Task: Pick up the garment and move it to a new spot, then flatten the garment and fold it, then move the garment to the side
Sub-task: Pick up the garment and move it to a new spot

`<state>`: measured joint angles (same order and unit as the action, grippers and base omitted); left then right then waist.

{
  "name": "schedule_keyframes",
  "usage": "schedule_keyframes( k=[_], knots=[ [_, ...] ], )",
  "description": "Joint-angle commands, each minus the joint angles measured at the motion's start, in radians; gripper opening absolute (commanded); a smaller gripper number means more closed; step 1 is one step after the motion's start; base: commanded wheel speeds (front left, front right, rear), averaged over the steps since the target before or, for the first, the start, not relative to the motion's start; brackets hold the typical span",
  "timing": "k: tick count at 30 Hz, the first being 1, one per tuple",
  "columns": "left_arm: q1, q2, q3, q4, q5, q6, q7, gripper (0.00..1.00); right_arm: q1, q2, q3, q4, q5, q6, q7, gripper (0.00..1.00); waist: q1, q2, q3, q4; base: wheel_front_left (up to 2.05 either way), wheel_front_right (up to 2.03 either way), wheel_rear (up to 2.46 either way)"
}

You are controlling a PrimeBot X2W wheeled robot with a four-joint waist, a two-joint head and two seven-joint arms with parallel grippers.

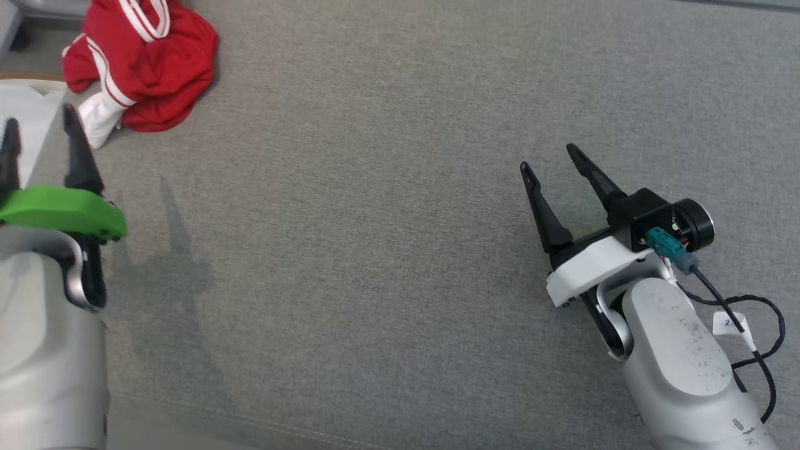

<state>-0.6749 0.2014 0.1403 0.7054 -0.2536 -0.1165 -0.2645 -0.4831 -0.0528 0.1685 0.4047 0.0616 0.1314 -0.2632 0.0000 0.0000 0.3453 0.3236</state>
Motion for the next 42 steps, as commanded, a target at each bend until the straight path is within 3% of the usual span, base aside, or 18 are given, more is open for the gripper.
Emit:
schedule_keyframes(
  k=[1,14,25,26,27,31,42],
  knots=[
    [-0.050,0.023,-0.003,0.021,-0.001,-0.006,0.001,1.00,-0.016,-0.007,-0.001,-0.013,0.000,-0.002,-0.002,1.00,0.0000,0.0000,0.115,-0.099,0.00,0.00,0.00],
    [-0.327,0.215,-0.021,0.350,-0.015,-0.013,0.020,1.00,-0.049,-0.011,0.056,-0.113,0.016,-0.002,-0.002,1.00,0.0000,0.0000,0.241,-0.234,0.00,0.00,0.00],
    [-0.400,0.256,-0.003,0.525,-0.036,0.068,0.111,1.00,-0.022,-0.028,0.046,-0.112,0.023,-0.002,0.000,1.00,0.0000,0.0000,0.252,-0.266,0.00,0.00,0.00],
    [-0.401,0.256,-0.006,0.529,-0.034,0.070,0.106,0.21,-0.023,-0.028,0.044,-0.111,0.024,-0.002,0.000,1.00,0.0000,0.0000,0.251,-0.267,0.00,0.00,0.00],
    [-0.405,0.258,-0.008,0.528,-0.032,0.074,0.092,0.00,-0.023,-0.027,0.043,-0.110,0.024,-0.002,0.000,1.00,0.0000,0.0000,0.247,-0.267,0.00,0.00,0.00],
    [-0.421,0.270,-0.019,0.518,-0.021,0.080,0.048,0.00,-0.023,-0.020,0.041,-0.102,0.027,-0.002,0.000,1.00,0.0000,0.0000,0.226,-0.267,0.00,0.00,0.00],
    [-0.542,0.202,-0.101,0.321,-0.010,-0.007,-0.003,0.00,0.010,-0.003,0.043,-0.082,0.057,-0.002,-0.001,1.00,0.0000,0.0000,0.104,-0.277,0.00,0.00,0.00]
  ],
)
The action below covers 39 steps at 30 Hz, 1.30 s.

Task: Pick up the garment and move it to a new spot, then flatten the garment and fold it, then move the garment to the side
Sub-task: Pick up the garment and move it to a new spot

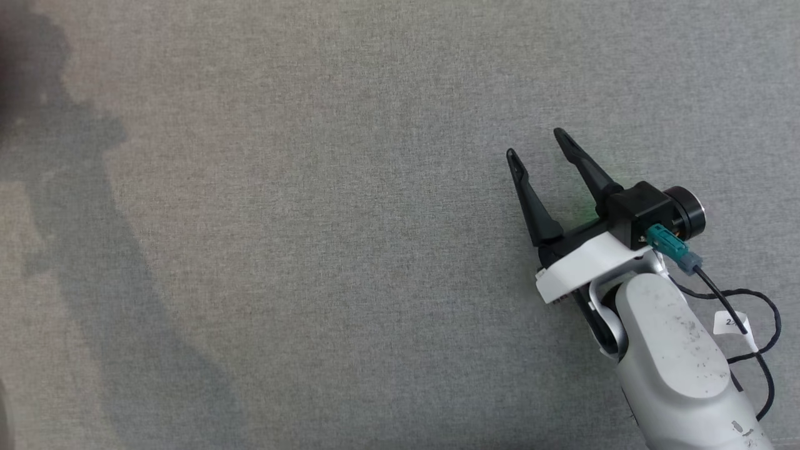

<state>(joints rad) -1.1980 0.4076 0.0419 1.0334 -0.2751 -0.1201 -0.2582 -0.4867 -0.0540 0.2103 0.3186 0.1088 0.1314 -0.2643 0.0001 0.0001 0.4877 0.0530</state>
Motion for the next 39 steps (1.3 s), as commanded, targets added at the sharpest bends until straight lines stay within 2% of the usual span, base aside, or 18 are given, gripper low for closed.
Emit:
schedule_keyframes(
  k=[1,6,13,18,23,30,34,39],
  knots=[
    [-0.025,-0.019,-0.020,-0.037,0.010,-0.006,-0.009,0.00,0.018,-0.001,0.003,0.008,0.012,-0.002,0.000,1.00,-0.0001,-0.0001,-0.051,-0.010,0.00,0.00,0.00],
    [-0.032,-0.122,-0.134,-0.154,-0.022,-0.011,-0.008,0.00,0.041,0.001,0.019,0.023,0.029,-0.002,0.000,1.00,-0.0001,-0.0001,-0.115,-0.030,0.00,0.00,0.00],
    [0.021,-0.260,-0.330,-0.325,-0.191,-0.011,0.017,0.00,0.069,0.000,0.045,0.026,0.072,-0.002,0.000,1.00,-0.0001,-0.0001,-0.161,-0.075,0.00,0.00,0.00],
    [0.109,-0.311,-0.452,-0.397,-0.271,-0.011,0.017,0.00,0.083,0.001,0.053,0.031,0.088,-0.002,0.000,1.00,-0.0001,-0.0001,-0.176,-0.113,0.00,0.00,0.00],
    [0.225,-0.340,-0.544,-0.397,-0.322,-0.011,0.005,0.00,0.102,0.001,0.053,0.040,0.098,-0.002,0.000,1.00,-0.0001,-0.0001,-0.192,-0.141,0.00,0.00,0.00],
    [0.428,-0.352,-0.589,-0.363,-0.348,-0.002,-0.008,0.00,0.143,0.001,0.045,0.057,0.101,-0.002,0.000,1.00,-0.0001,-0.0001,-0.243,-0.155,0.00,0.00,0.00],
    [0.575,-0.353,-0.545,-0.395,-0.331,0.022,-0.008,0.00,0.177,0.001,0.035,0.070,0.104,-0.002,0.000,1.00,-0.0001,-0.0001,-0.290,-0.153,0.00,0.00,0.00],
    [0.704,-0.353,-0.454,-0.418,-0.335,0.029,-0.008,0.00,0.208,0.001,0.026,0.079,0.104,-0.002,0.000,1.00,-0.0001,-0.0001,-0.333,-0.142,0.00,0.00,0.00]
  ],
)
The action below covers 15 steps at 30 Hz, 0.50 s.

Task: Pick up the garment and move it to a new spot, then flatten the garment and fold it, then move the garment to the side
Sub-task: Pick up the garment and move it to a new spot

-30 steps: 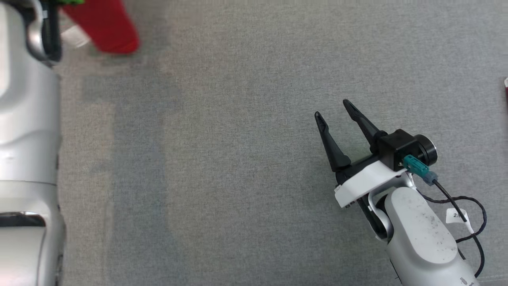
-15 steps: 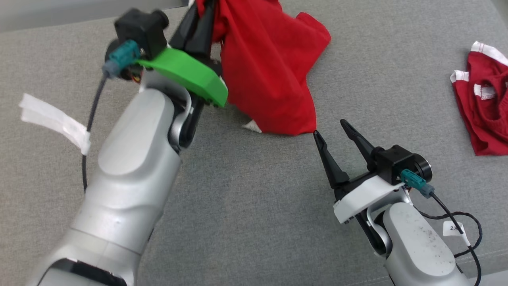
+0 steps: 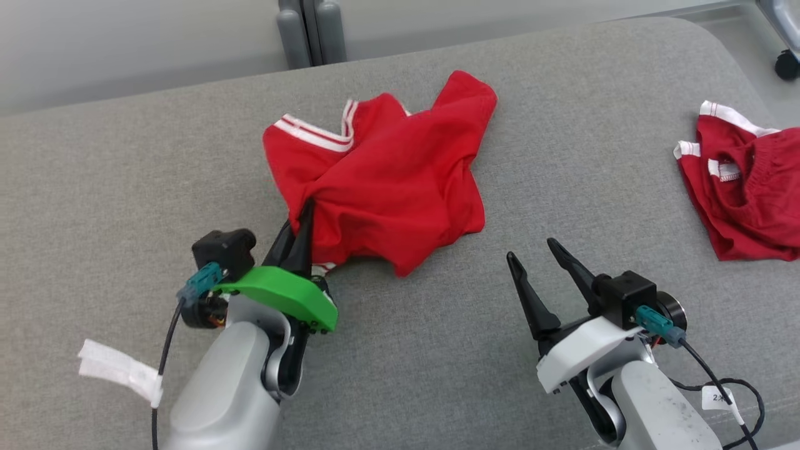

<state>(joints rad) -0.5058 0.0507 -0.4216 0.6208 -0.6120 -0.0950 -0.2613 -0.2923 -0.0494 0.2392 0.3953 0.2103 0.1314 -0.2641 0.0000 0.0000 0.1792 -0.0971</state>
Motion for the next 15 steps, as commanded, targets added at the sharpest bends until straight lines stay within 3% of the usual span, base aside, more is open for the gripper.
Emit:
schedule_keyframes(
  k=[1,9,11,12,15],
  knots=[
    [0.033,0.004,0.021,-0.006,0.005,0.003,-0.004,0.00,0.020,-0.004,-0.007,0.003,0.001,-0.002,0.000,1.00,0.0000,0.0000,-0.032,0.013,0.00,0.00,0.00],
    [0.169,0.010,0.111,-0.015,0.047,0.010,-0.004,0.00,0.069,-0.004,-0.009,0.019,0.001,-0.002,0.000,1.00,0.0000,0.0000,-0.096,0.028,0.00,0.00,0.00],
    [0.200,0.009,0.146,-0.036,0.060,0.021,-0.004,0.45,0.081,-0.004,-0.008,0.021,0.003,-0.002,0.000,1.00,0.0000,0.0000,-0.110,0.028,0.00,0.00,0.00],
    [0.222,0.007,0.162,-0.044,0.062,0.029,-0.004,1.00,0.085,-0.004,-0.007,0.023,0.003,-0.002,0.000,1.00,0.0000,0.0000,-0.115,0.029,0.00,0.00,0.00],
    [0.262,0.004,0.202,-0.081,0.103,0.049,-0.004,1.00,0.095,-0.004,-0.006,0.025,0.002,-0.002,0.000,1.00,0.0000,0.0000,-0.129,0.029,0.00,0.00,0.00]
  ],
)
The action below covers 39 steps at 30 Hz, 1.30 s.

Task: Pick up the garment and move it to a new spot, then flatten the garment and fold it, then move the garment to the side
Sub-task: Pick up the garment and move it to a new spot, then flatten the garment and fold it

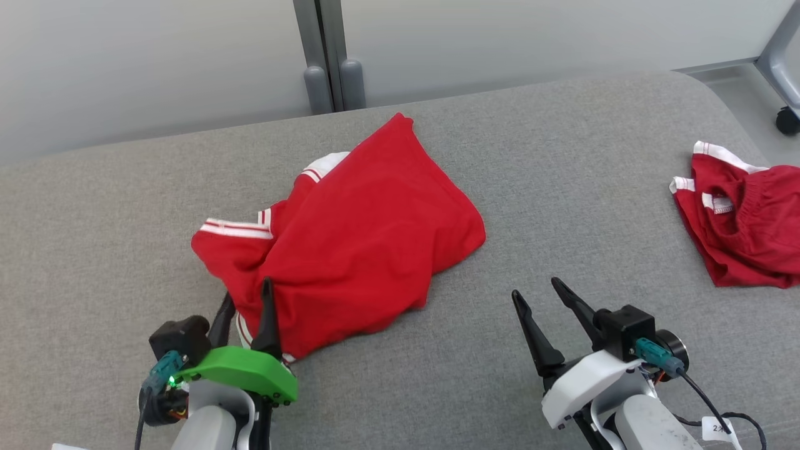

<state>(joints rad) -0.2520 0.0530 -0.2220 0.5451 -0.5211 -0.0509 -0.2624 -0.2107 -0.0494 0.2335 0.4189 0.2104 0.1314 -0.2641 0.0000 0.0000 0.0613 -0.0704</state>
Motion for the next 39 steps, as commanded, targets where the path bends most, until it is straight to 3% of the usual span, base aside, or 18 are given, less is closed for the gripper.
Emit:
schedule_keyframes(
  k=[1,6,10,18,27,39],
  knots=[
    [0.026,0.002,0.019,-0.019,0.032,0.015,-0.003,1.00,0.018,-0.004,-0.001,0.004,0.001,-0.002,0.000,1.00,0.0000,0.0000,-0.015,0.002,0.00,0.00,0.00],
    [0.107,0.000,0.077,-0.096,0.154,0.061,-0.003,1.00,0.032,-0.004,-0.001,0.006,0.004,-0.002,0.000,1.00,0.0000,0.0000,-0.033,-0.002,0.00,0.00,0.00],
    [0.164,-0.001,0.095,-0.148,0.226,0.071,-0.002,1.00,0.042,-0.004,0.001,0.007,0.008,-0.002,0.000,1.00,0.0000,0.0000,-0.039,-0.004,0.00,0.00,0.00],
    [0.222,0.000,0.062,-0.206,0.314,0.096,-0.002,1.00,0.043,-0.004,-0.013,0.015,-0.004,-0.002,0.000,1.00,0.0000,0.0000,-0.025,0.013,0.00,0.00,0.00],
    [0.166,0.000,0.013,-0.214,0.306,0.090,-0.002,1.00,-0.093,-0.004,-0.046,0.074,-0.028,-0.002,0.000,1.00,0.0000,0.0000,0.056,0.081,0.00,0.00,0.00],
    [0.088,0.000,-0.059,-0.225,0.262,0.088,-0.002,1.00,-0.334,-0.004,-0.150,0.357,-0.069,-0.002,0.000,1.00,0.0000,0.0000,0.167,0.213,0.00,0.00,0.00]
  ],
)
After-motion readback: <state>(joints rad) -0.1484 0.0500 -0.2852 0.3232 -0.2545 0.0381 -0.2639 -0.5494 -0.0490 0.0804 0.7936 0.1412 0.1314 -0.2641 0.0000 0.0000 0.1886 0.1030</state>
